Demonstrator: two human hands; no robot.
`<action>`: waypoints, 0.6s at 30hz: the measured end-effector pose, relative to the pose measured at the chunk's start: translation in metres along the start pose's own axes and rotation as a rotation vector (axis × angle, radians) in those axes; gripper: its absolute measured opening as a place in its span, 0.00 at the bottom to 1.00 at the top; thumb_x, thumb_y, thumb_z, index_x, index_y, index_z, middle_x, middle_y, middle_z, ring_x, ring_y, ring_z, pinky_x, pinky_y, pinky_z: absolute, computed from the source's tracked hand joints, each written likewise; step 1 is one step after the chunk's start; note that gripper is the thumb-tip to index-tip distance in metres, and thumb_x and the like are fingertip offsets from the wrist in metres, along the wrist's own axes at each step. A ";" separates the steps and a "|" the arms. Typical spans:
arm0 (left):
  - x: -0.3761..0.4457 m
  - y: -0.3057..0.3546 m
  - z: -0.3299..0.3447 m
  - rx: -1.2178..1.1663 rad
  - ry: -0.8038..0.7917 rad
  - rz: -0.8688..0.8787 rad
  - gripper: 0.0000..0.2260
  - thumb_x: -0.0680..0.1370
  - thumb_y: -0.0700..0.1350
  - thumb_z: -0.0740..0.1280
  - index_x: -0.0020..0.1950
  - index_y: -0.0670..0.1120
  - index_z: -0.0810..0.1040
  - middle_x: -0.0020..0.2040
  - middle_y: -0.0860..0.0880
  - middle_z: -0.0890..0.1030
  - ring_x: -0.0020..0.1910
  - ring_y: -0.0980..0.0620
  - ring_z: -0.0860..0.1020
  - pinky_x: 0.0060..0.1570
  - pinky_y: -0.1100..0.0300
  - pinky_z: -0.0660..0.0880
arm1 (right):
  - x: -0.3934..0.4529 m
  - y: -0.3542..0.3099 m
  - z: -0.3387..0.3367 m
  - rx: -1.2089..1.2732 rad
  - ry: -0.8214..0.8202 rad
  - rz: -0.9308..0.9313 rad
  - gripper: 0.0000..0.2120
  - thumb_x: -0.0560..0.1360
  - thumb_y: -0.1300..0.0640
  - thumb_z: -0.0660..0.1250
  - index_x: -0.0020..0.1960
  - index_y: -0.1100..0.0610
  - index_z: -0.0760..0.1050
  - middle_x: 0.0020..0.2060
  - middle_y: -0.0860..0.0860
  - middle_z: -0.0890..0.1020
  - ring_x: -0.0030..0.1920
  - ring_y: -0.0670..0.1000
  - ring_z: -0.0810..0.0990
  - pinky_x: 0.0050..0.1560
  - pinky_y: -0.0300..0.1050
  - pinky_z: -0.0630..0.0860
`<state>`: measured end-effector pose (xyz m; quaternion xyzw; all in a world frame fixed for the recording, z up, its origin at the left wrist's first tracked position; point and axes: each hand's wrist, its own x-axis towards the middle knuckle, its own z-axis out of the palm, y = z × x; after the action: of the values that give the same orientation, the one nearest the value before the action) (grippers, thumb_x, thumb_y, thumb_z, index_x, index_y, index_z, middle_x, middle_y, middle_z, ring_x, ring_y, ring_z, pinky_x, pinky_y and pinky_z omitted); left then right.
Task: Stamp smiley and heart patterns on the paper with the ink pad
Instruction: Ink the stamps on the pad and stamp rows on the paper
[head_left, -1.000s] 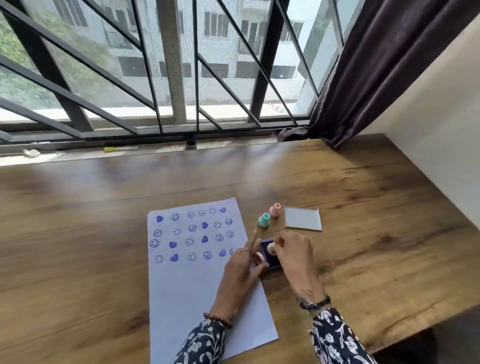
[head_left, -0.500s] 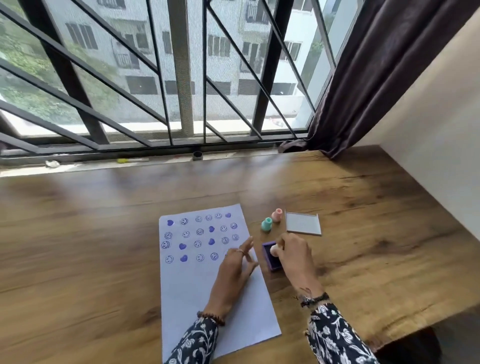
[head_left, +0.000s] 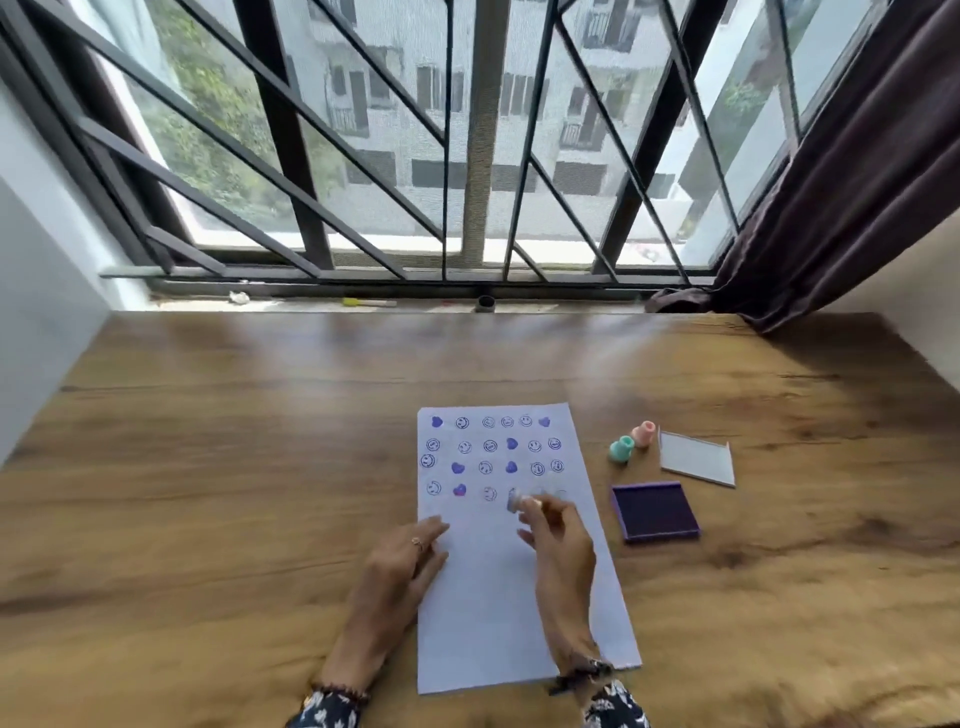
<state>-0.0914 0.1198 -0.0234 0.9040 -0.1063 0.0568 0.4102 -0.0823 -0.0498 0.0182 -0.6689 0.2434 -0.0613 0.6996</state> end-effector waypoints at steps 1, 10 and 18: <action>-0.002 0.001 -0.001 0.004 -0.003 0.005 0.16 0.69 0.33 0.73 0.56 0.41 0.79 0.56 0.44 0.81 0.56 0.50 0.77 0.55 0.62 0.69 | -0.002 0.007 0.003 0.017 0.014 0.005 0.02 0.71 0.55 0.71 0.39 0.51 0.80 0.38 0.47 0.85 0.44 0.49 0.83 0.44 0.40 0.79; -0.021 0.001 -0.007 0.029 0.016 0.070 0.17 0.66 0.36 0.76 0.54 0.43 0.80 0.52 0.46 0.83 0.53 0.52 0.77 0.56 0.64 0.68 | 0.034 0.012 -0.007 0.041 -0.170 0.011 0.04 0.69 0.56 0.73 0.43 0.54 0.82 0.37 0.48 0.86 0.40 0.47 0.83 0.40 0.35 0.79; -0.024 0.001 -0.012 0.017 0.022 0.099 0.14 0.68 0.37 0.75 0.52 0.44 0.80 0.51 0.48 0.84 0.51 0.52 0.78 0.57 0.62 0.68 | 0.010 -0.012 0.030 -0.710 -0.354 -0.227 0.02 0.67 0.56 0.73 0.37 0.50 0.80 0.35 0.47 0.83 0.38 0.47 0.80 0.44 0.37 0.75</action>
<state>-0.1147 0.1313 -0.0189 0.9004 -0.1462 0.0878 0.4003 -0.0581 -0.0278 0.0273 -0.8915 0.0502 0.0655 0.4454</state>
